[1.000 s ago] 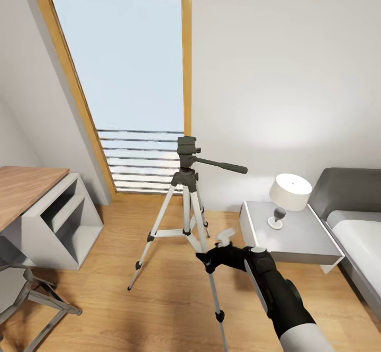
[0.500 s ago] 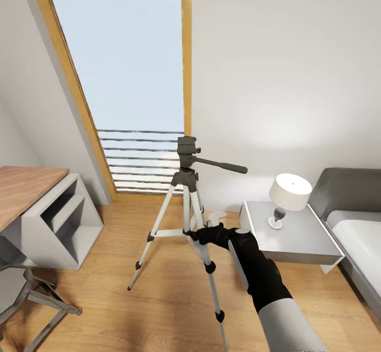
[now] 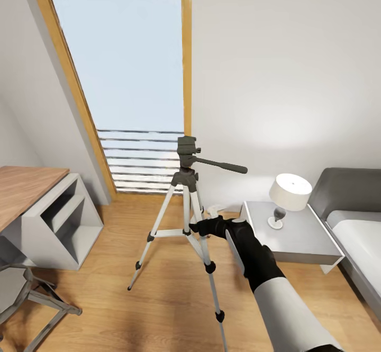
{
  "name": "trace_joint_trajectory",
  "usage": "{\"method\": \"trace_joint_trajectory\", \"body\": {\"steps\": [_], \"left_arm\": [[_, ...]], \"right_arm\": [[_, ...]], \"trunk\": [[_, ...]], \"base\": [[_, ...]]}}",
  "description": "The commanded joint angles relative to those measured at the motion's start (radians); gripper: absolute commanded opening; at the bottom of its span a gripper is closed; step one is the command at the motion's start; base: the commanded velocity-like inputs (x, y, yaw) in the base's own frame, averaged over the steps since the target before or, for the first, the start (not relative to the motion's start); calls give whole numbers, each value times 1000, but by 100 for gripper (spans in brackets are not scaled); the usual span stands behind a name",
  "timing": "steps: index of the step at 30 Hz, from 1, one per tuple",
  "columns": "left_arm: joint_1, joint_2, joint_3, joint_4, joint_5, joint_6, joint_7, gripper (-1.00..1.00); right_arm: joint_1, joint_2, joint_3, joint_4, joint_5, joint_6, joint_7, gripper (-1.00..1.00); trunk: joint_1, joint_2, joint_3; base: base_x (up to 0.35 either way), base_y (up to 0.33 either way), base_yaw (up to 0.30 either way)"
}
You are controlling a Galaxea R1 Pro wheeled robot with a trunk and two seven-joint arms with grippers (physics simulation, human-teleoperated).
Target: Attach the digital camera to the camera tripod in the bedroom.
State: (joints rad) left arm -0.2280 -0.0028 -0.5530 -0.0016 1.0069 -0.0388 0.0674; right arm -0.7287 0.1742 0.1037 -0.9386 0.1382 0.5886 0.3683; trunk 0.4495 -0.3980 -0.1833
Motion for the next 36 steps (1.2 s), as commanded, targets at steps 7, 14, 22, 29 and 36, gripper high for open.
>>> {"method": "trace_joint_trajectory", "body": {"steps": [7, 14, 22, 29, 36], "left_arm": [[-1, 0, -8, 0, 7, -3, 0, -100], [-1, 0, -8, 0, 7, -3, 0, -100], [-1, 0, -8, 0, 7, -3, 0, -100], [-1, 0, -8, 0, 7, -3, 0, -100], [-1, 0, -8, 0, 7, -3, 0, -100]], "right_arm": [[-3, 0, -1, 3, 11, 1, 8, 100], [-13, 0, -1, 23, 10, -7, 6, 100], [-75, 0, -2, 139, 11, -68, -11, 100], [-87, 0, -2, 174, 12, -93, -18, 100], [-87, 0, -2, 176, 11, -95, -19, -100]], "trunk": [[1, -2, -2], [1, -2, -2], [1, -2, -2], [1, -2, -2], [1, -2, -2]], "base": [[0, 0, 0], [0, 0, 0], [0, 0, 0], [0, 0, 0], [0, 0, 0]]}}
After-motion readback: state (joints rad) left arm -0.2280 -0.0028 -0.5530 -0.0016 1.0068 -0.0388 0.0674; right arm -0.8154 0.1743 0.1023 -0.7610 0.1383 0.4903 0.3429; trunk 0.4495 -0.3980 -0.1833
